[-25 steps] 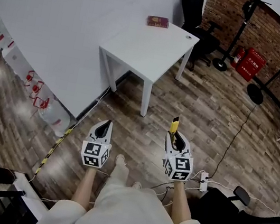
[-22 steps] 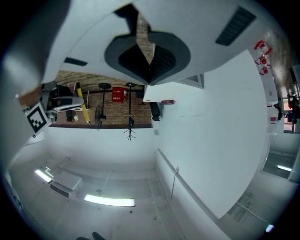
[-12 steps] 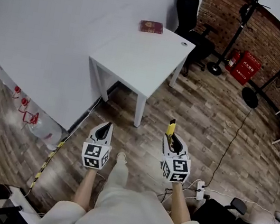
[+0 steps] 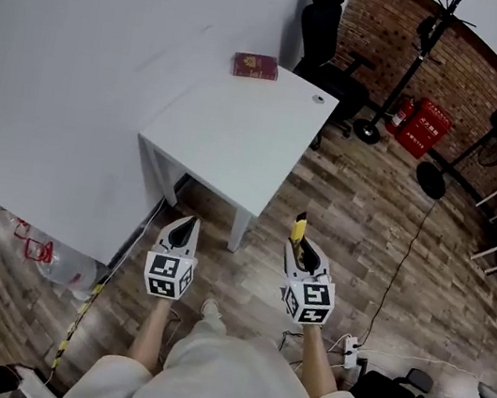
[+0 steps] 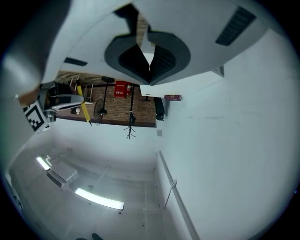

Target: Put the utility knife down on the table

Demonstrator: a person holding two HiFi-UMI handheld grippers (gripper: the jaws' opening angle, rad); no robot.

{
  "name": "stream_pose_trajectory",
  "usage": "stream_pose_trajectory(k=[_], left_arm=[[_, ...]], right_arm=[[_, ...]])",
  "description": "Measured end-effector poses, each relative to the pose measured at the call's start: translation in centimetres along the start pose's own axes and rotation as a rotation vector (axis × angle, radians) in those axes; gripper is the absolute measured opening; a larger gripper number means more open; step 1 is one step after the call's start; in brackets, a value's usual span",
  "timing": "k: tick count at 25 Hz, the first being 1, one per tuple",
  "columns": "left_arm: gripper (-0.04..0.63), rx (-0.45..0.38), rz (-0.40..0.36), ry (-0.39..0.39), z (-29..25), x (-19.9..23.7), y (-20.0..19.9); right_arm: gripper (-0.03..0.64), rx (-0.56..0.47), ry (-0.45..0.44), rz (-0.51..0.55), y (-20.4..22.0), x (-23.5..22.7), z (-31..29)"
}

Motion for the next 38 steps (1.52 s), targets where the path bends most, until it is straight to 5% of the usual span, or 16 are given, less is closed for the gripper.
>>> stream_pose_trajectory(k=[12,21,38], left_arm=[[0.006,0.000,-0.015,0.077,-10.7,7.7,-3.3],[0.006,0.016,-0.037,0.120,-14.1,7.8,-3.7],[0.006,0.056,-0.041,0.057,-28.4,10.7,-5.9]], right_arm=[[0.109,0.008,0.061,-0.005,-3.0,-1.0,-11.1],[0.109,0.030,0.075,-0.024,-2.0,-2.0,-12.8],[0.109,0.037,-0.019,-0.030,-3.4,-10.8,-27.3]])
Point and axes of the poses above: the fingertips, and each gripper's own axes: z backward along the fingers, x to its left, y out of its underside, the point moved 10 cm from there along z, backward along the fingers
